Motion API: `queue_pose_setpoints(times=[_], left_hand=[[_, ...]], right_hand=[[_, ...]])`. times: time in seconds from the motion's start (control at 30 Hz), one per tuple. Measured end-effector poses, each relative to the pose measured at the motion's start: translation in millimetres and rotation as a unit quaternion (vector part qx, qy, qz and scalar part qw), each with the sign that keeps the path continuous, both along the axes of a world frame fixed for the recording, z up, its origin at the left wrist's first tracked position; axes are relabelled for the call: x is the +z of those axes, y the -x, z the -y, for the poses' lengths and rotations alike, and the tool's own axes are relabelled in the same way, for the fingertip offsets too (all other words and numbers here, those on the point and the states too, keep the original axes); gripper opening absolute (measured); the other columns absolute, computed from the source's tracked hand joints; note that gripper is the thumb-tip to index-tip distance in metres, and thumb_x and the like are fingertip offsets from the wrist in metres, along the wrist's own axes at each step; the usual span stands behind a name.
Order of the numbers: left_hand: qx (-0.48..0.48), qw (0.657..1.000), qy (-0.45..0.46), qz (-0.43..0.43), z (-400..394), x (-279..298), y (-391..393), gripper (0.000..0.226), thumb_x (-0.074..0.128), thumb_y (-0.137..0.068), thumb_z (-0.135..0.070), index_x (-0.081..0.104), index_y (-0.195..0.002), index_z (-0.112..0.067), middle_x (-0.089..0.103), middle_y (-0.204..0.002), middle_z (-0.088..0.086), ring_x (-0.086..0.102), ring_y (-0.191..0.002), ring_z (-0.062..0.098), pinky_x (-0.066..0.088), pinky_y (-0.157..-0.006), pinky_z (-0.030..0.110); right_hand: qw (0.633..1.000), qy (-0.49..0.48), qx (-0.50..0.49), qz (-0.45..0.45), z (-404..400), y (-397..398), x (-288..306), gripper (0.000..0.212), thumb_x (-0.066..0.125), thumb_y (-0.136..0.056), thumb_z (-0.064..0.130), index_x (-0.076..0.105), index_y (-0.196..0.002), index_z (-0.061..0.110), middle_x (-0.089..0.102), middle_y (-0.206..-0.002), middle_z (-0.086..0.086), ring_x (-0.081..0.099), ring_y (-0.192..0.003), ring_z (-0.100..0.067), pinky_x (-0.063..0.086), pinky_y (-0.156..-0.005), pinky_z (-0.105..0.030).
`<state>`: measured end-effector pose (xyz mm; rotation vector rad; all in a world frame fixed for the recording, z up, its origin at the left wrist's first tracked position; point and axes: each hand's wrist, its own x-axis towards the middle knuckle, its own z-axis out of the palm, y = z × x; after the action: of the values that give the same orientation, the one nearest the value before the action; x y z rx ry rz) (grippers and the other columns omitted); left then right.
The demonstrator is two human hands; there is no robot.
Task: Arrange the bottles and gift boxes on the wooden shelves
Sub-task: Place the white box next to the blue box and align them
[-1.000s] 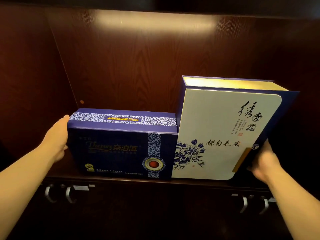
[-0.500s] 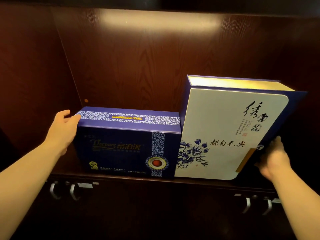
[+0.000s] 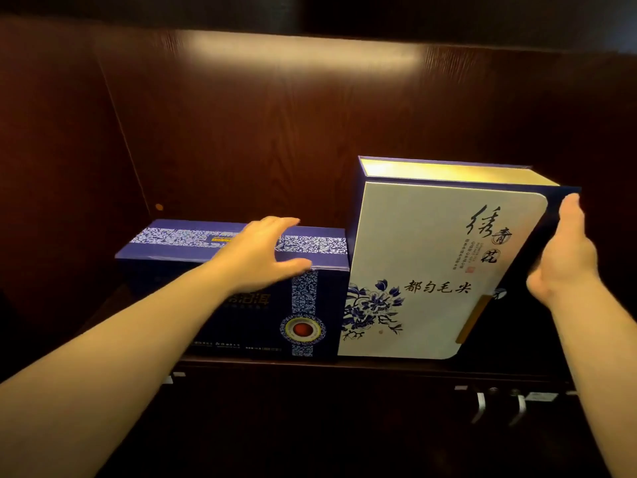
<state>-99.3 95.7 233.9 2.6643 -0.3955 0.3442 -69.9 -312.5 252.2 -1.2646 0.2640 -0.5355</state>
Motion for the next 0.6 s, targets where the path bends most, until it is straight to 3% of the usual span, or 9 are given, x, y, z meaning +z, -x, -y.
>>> queue_pose_setpoints(times=[0.13,0.23,0.3,0.43,0.6], left_hand=[[-0.065,0.990,0.094,-0.085,61,13,-27,0.121,0.080,-0.068,-0.066,0.011,-0.161,-0.027,0.023,-0.167,-0.003,0.027,-0.148,0.015,0.029,-0.109,0.028],[-0.099,0.969,0.181,-0.136,80,21,-45,0.134,0.084,-0.059,-0.065,0.003,-0.161,-0.033,0.021,-0.167,-0.008,0.023,-0.150,0.012,0.027,-0.114,0.032],[-0.111,0.957,0.224,-0.149,85,21,-53,0.131,0.087,-0.060,-0.059,0.006,-0.160,-0.035,0.030,-0.164,-0.008,0.030,-0.146,0.011,0.033,-0.114,0.037],[-0.126,0.948,0.256,-0.143,87,16,-62,0.108,0.089,-0.069,-0.042,0.025,-0.155,-0.034,0.052,-0.140,-0.012,0.054,-0.113,-0.004,0.045,-0.077,0.010],[-0.125,0.949,0.257,-0.134,87,16,-63,0.100,0.090,-0.072,-0.035,0.030,-0.152,-0.030,0.056,-0.128,-0.014,0.056,-0.095,-0.022,0.045,-0.063,0.002]], right_hand=[[1.000,-0.002,0.015,-0.028,0,3,-13,0.066,0.053,-0.077,0.081,0.065,-0.127,0.039,0.078,-0.114,0.009,0.070,-0.111,-0.018,0.051,-0.100,-0.050],[0.999,-0.003,0.015,-0.045,0,3,-25,0.081,0.051,-0.076,0.082,0.056,-0.141,0.034,0.068,-0.134,0.005,0.060,-0.124,-0.019,0.042,-0.111,-0.051],[0.998,0.001,0.024,-0.055,3,3,-31,0.087,0.049,-0.076,0.083,0.051,-0.146,0.032,0.062,-0.143,0.003,0.054,-0.132,-0.021,0.037,-0.116,-0.051],[0.998,0.013,0.027,-0.060,1,4,-36,0.085,0.044,-0.081,0.081,0.048,-0.149,0.031,0.058,-0.147,0.002,0.049,-0.137,-0.022,0.032,-0.119,-0.050],[0.998,0.019,0.019,-0.052,-1,1,-38,0.078,0.040,-0.089,0.076,0.042,-0.154,0.032,0.053,-0.152,0.002,0.044,-0.141,-0.020,0.028,-0.120,-0.046]])
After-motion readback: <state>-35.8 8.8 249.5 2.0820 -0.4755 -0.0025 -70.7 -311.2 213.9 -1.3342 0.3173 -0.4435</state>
